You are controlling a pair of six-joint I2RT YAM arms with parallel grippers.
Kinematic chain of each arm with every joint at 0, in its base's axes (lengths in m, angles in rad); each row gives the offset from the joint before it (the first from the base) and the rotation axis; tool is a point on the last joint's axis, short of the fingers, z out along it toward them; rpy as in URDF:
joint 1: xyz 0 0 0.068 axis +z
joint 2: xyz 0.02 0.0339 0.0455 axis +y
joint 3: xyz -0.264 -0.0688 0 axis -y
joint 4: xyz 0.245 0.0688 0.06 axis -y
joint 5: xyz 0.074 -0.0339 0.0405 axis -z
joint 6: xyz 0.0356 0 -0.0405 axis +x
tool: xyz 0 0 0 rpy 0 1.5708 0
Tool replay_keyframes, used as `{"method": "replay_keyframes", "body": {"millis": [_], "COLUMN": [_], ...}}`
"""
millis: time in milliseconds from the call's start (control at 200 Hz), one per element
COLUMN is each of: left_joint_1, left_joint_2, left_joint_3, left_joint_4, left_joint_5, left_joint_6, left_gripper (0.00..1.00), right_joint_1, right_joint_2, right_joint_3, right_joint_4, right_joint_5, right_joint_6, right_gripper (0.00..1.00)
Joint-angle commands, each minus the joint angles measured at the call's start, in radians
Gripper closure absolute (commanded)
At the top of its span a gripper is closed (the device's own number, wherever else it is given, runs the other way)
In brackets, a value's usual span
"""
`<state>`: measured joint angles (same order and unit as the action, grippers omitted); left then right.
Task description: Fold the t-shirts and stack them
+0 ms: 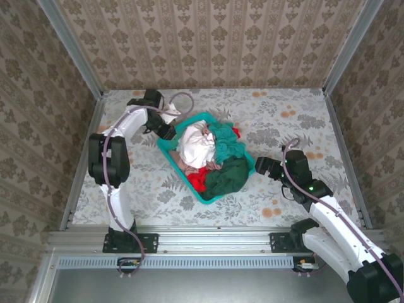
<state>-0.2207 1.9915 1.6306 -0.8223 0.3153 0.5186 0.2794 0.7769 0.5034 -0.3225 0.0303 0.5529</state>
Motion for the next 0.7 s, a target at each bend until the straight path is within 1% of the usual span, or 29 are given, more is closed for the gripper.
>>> {"method": "replay_keyframes", "body": {"millis": [0,35,170,225,310,445,495,545,610,695], "left_joint_1": [0.125,0.151,0.254,0.296,0.344,0.397,0.418,0.436,0.454,0.480], "left_joint_2": [-0.056,-0.052,-0.030,-0.012,0.035,0.147,0.180,0.202,0.228,0.256], "left_joint_3": [0.031,0.055,0.095,0.122,0.188,0.366,0.420,0.447,0.474,0.495], "left_joint_4": [0.134,0.133,0.219,0.251,0.285,0.265,0.251,0.258,0.265,0.286], "left_joint_5": [-0.101,-0.098,-0.161,-0.152,-0.186,-0.269,-0.252,-0.237,-0.254,-0.343], "left_joint_6": [-0.033,-0.036,-0.082,-0.082,-0.072,-0.060,-0.060,-0.070,-0.083,-0.145], "left_gripper": [1.00,1.00,1.00,1.00,1.00,1.00,1.00,1.00,1.00,1.00], "right_joint_1": [-0.005,-0.005,-0.004,-0.005,-0.005,-0.004,-0.004,-0.003,-0.003,-0.003], "right_joint_2": [0.009,0.019,0.073,0.100,0.136,0.179,0.193,0.206,0.227,0.255], "right_joint_3": [0.016,0.022,0.050,0.065,0.089,0.113,0.118,0.122,0.129,0.140], "right_joint_4": [-0.009,0.004,0.031,0.035,0.035,0.037,0.039,0.044,0.048,0.049], "right_joint_5": [0.003,-0.013,-0.038,-0.041,-0.048,-0.055,-0.050,-0.050,-0.050,-0.060], "right_joint_6": [-0.011,-0.011,-0.008,-0.010,-0.016,-0.024,-0.025,-0.025,-0.025,-0.023], "right_gripper": [0.00,0.00,0.00,0.00,0.00,0.00,0.00,0.00,0.00,0.00]}}
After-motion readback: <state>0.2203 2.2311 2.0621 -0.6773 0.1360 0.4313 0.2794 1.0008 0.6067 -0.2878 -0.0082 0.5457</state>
